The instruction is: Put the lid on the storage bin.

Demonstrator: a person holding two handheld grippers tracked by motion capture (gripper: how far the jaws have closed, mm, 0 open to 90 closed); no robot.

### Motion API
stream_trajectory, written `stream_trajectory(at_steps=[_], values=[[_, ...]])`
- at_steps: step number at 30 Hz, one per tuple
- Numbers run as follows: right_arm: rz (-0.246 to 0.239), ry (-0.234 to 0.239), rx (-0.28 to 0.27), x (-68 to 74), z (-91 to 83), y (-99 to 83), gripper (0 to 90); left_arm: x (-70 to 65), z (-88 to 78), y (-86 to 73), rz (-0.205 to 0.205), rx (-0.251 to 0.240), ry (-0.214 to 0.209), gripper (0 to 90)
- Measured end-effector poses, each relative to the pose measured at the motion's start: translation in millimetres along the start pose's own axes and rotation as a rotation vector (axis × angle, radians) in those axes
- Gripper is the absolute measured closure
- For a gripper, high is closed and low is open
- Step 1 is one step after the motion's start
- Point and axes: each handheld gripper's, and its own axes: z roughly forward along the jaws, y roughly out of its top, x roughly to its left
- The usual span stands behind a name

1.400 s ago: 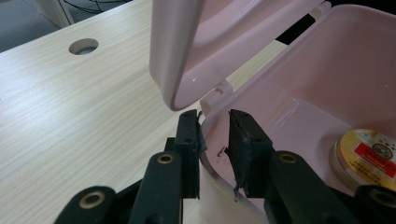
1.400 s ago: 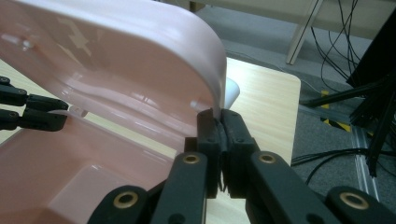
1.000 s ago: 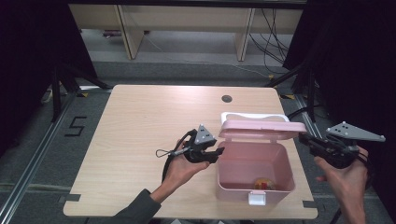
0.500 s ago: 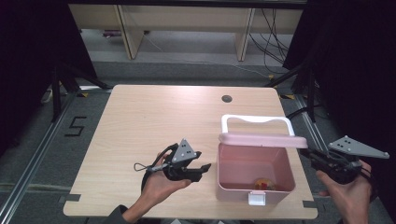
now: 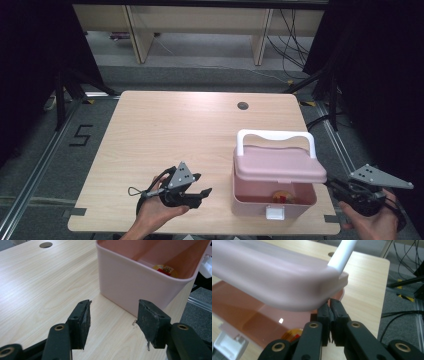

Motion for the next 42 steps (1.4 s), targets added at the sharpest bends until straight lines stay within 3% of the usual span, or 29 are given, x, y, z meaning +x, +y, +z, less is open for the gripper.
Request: stream_trajectory(at_steps=[1, 3, 4, 5, 7, 10, 11, 12, 13, 14, 15, 17, 18, 19, 20, 23, 24, 25, 26, 31, 33, 34, 36, 40, 41, 42], values=[[0.019, 0.003, 0.003, 1.6, -0.1, -2.6, 87.1, -0.2, 0.0, -1.8, -0.010, -0.011, 0.006, 43.0], [0.002, 0.003, -0.002, -0.1, 1.3, -6.2, 87.1, 0.4, -0.6, -3.3, -0.010, -0.008, 0.007, 42.4], [0.037, 0.007, 0.017, 2.1, 1.3, -8.3, 87.1, 1.2, -1.6, -6.5, -0.015, -0.004, 0.013, 42.3], [0.008, 0.001, 0.015, -0.4, 2.3, -10.0, 87.1, 1.8, -2.6, -8.4, -0.009, 0.003, 0.011, 42.1], [0.034, 0.006, 0.037, 0.7, 4.1, -13.7, 87.1, 1.7, -2.7, -12.3, -0.012, 0.002, 0.014, 41.3], [0.007, -0.012, 0.048, -2.2, 7.8, -18.8, 87.0, 1.3, -2.7, -17.3, -0.023, 0.005, 0.006, 40.9], [0.033, -0.018, 0.070, 0.2, 8.6, -20.5, 86.5, 1.7, -3.8, -18.2, -0.012, 0.026, 0.009, 40.9], [0.019, -0.003, 0.060, -1.4, 10.2, -21.4, 86.4, 1.0, -2.2, -20.2, -0.022, 0.009, 0.009, 40.9], [0.032, -0.001, 0.069, -0.3, 10.9, -21.8, 85.8, 1.4, -4.1, -20.5, -0.013, 0.031, 0.005, 40.9], [0.046, -0.008, 0.086, 1.6, 11.6, -21.9, 84.9, 0.6, -3.1, -21.8, -0.026, 0.013, 0.002, 40.9], [0.003, -0.024, 0.077, -1.2, 13.4, -21.5, 84.6, 1.2, -4.2, -22.2, -0.015, 0.019, 0.003, 40.9], [0.012, -0.031, 0.079, -2.7, 13.9, -21.1, 83.4, 0.9, -6.5, -22.6, -0.013, 0.021, 0.005, 40.9], [0.046, -0.034, 0.080, -1.7, 13.0, -21.5, 82.0, 0.9, -8.1, -22.9, -0.015, 0.022, 0.009, 40.9], [0.015, -0.050, 0.063, -5.9, 12.3, -21.7, 80.7, 2.5, -9.2, -23.5, -0.008, 0.022, 0.006, 40.9], [0.047, -0.055, 0.062, -6.0, 11.0, -22.5, 78.6, 1.8, -10.7, -23.9, -0.017, 0.018, 0.013, 40.8], [0.057, -0.066, 0.047, -13.4, 10.3, -28.1, 67.4, 3.5, -14.8, -26.8, -0.019, 0.019, 0.016, 38.8], [0.095, -0.064, 0.052, -13.5, 10.5, -31.1, 62.9, 3.9, -15.2, -28.8, -0.028, 0.009, 0.016, 37.7], [0.082, -0.075, 0.041, -17.0, 11.3, -34.3, 57.6, 4.5, -16.7, -30.6, -0.024, 0.013, 0.025, 36.5], [0.135, -0.079, 0.047, -16.1, 11.4, -37.4, 54.1, 5.5, -18.0, -32.6, -0.018, 0.018, 0.027, 35.6], [0.161, -0.097, 0.010, -24.3, 14.5, -53.3, 35.0, 7.1, -23.1, -44.6, -0.030, -0.001, 0.025, 29.4], [0.162, -0.106, 0.006, -24.3, 14.6, -60.5, 31.4, 7.9, -25.1, -50.0, -0.023, -0.009, 0.027, 27.4], [0.193, -0.100, 0.013, -21.7, 14.6, -64.1, 30.2, 8.5, -27.8, -52.1, -0.008, 0.011, 0.040, 26.8], [0.189, -0.099, 0.011, -22.0, 15.0, -71.0, 29.4, 6.7, -28.7, -57.7, -0.026, -0.011, 0.042, 25.3], [0.179, -0.115, 0.020, -20.0, 14.1, -82.5, 27.1, 5.8, -35.0, -65.9, -0.033, -0.001, 0.054, 20.6], [0.223, -0.119, 0.035, -16.2, 13.8, -84.9, 27.1, 5.4, -36.1, -68.0, -0.040, -0.007, 0.050, 19.7], [0.178, -0.114, 0.022, -18.6, 14.2, -87.5, 27.1, 4.7, -38.3, -69.7, -0.035, -0.006, 0.054, 19.7]])
